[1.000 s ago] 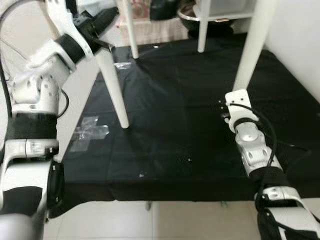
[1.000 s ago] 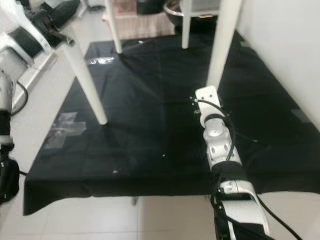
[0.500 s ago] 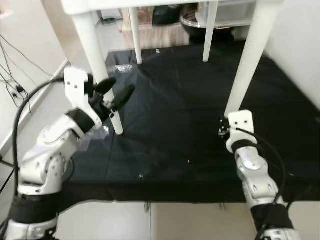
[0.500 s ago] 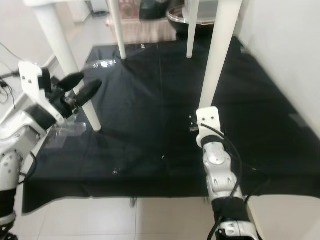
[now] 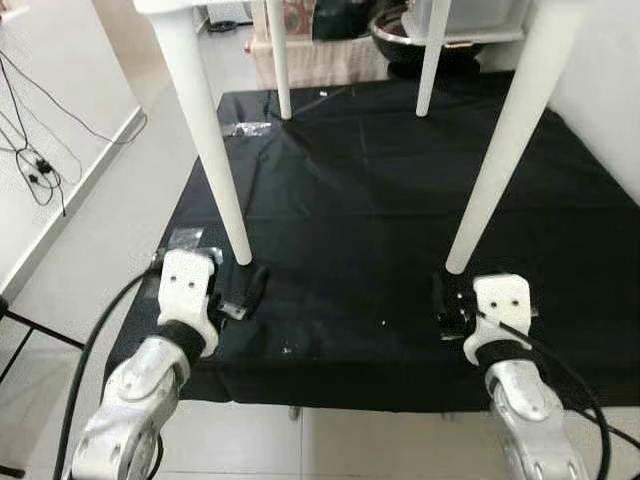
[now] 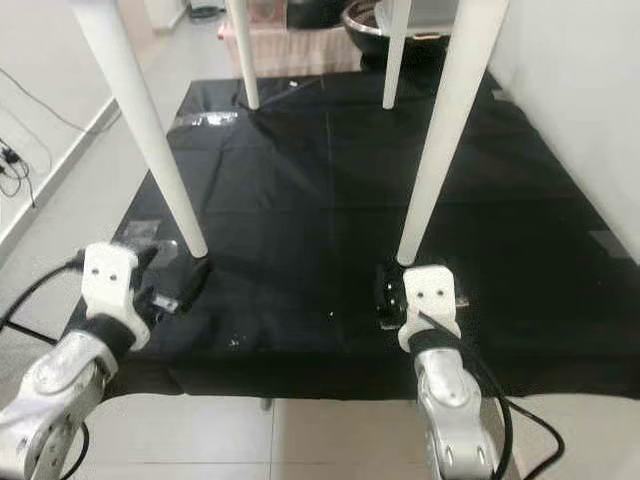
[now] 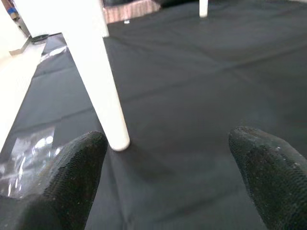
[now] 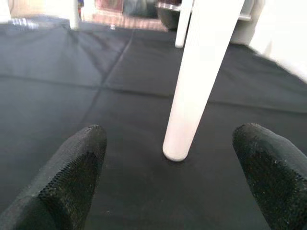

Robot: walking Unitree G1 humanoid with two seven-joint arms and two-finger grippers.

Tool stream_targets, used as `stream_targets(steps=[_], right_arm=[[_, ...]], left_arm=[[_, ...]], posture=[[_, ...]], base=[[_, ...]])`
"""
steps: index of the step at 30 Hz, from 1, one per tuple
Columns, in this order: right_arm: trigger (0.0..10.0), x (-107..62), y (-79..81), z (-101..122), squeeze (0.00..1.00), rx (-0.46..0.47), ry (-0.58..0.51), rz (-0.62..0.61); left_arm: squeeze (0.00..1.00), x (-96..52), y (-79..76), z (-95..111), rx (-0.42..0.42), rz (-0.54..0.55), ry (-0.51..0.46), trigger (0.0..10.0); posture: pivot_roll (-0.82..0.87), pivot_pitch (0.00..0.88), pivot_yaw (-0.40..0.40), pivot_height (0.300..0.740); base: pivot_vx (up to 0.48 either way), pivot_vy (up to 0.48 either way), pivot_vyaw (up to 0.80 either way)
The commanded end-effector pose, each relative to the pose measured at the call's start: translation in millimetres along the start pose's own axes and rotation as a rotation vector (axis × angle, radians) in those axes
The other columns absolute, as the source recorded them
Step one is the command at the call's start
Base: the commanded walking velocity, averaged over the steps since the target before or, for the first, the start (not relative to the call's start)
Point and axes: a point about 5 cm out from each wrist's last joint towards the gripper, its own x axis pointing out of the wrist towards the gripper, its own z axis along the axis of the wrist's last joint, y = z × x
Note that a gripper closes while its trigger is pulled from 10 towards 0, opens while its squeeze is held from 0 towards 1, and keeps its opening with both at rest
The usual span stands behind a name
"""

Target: Building children table

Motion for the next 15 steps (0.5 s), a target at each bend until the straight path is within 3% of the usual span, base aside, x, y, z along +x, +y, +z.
stream_targets(steps=[1, 2, 3, 6, 11, 15], right_arm=[[10.0, -3.3, 12.8, 1.7, 0.16, 0.041, -0.006, 0.051], [10.0, -3.3, 12.8, 1.7, 0.16, 0.041, -0.006, 0.051], [10.0, -3.0, 18.8, 2.6, 0.0, 0.045, -0.011, 0.073], [10.0, -0.3, 23.2, 0.5, 0.0, 0.037, -0.004, 0.097], [10.0, 4.0, 17.7, -1.0, 0.0, 0.043, 0.005, 0.092], [10.0, 6.3, 15.2, -0.7, 0.0, 0.038, 0.007, 0.091]], left_arm=[[0.0, -3.1, -1.6, -12.5, 0.02, 0.025, 0.052, 10.0], [0.0, -3.1, -1.6, -12.5, 0.02, 0.025, 0.052, 10.0], [0.0, -4.7, -4.1, -16.8, 0.032, 0.038, 0.068, 10.0], [0.0, -5.2, -8.1, -22.1, 0.041, 0.056, 0.087, 10.0], [0.0, -3.7, -8.2, -23.9, 0.054, 0.079, 0.077, 10.0], [0.0, -4.6, -7.8, -27.9, 0.063, 0.1, 0.082, 10.0]], posture=[[-0.03, 0.06, 0.022, 0.74], [-0.03, 0.06, 0.022, 0.74], [-0.03, 0.055, 0.022, 0.74], [-0.03, 0.051, 0.017, 0.74], [-0.03, 0.038, 0.001, 0.74], [-0.03, 0.035, -0.005, 0.74]], base=[[0.0, 0.0, 0.0], [0.0, 0.0, 0.0], [0.0, 0.0, 0.0], [0.0, 0.0, 0.0], [0.0, 0.0, 0.0], [-0.274, 0.0, 0.0]])
